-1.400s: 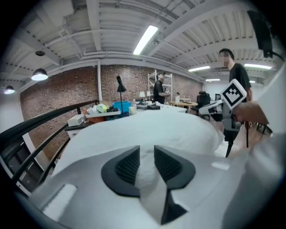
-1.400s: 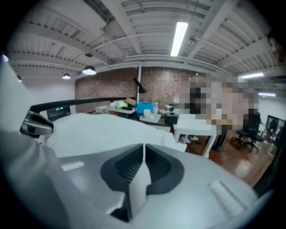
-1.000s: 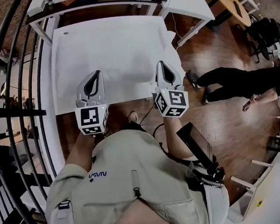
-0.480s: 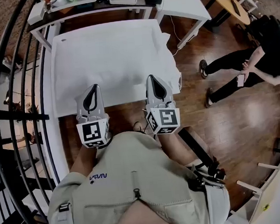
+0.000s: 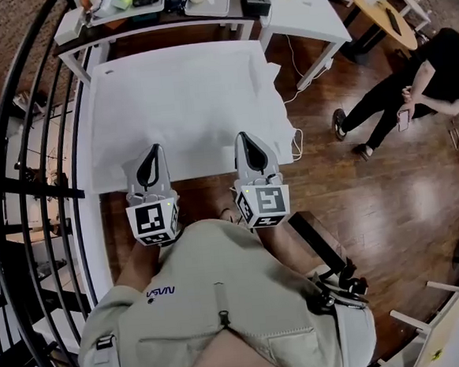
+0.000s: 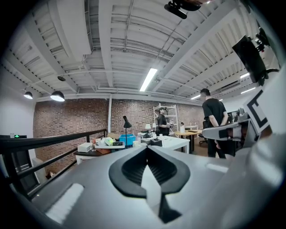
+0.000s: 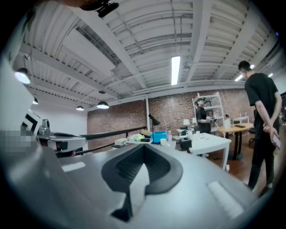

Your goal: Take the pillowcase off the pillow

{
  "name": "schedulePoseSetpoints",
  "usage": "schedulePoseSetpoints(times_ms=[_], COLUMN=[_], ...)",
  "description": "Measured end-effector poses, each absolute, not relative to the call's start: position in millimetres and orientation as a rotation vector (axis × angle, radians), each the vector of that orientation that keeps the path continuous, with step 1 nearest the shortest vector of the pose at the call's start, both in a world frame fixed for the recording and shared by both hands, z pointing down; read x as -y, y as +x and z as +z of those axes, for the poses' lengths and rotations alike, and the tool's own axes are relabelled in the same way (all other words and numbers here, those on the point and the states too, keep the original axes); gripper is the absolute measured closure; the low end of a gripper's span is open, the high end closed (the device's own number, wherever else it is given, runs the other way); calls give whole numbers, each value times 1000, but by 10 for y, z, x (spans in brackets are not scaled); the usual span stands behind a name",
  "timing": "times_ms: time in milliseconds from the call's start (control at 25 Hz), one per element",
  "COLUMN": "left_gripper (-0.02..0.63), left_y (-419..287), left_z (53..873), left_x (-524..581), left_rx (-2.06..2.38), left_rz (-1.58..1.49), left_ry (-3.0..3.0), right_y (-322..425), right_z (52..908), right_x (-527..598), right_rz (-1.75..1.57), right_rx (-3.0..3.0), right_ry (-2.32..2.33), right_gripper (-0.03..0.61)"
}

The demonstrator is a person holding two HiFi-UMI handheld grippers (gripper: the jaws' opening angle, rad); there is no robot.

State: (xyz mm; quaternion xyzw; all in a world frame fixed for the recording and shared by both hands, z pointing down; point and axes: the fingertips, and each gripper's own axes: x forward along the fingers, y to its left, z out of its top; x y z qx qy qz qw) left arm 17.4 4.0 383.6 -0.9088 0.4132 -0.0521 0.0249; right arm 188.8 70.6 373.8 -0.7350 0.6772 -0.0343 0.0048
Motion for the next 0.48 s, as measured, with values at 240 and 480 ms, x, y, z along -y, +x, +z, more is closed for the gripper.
schedulePoseSetpoints(times_ms=[240, 480], left_gripper=[607, 607], left_y=[277, 239], left_z=[3774, 3736], left_x=[-56, 0], left_rx=[-1236, -1223], left_rz=[-143, -126], left_ry=[-2817, -2810], right_y=[1945, 1873], right_z=[3681, 3646], right_x=[-706, -663], right_rz=[-88, -82], right_rx=[-2116, -2136], right_ry=[-2301, -2292], right_gripper=[578, 578])
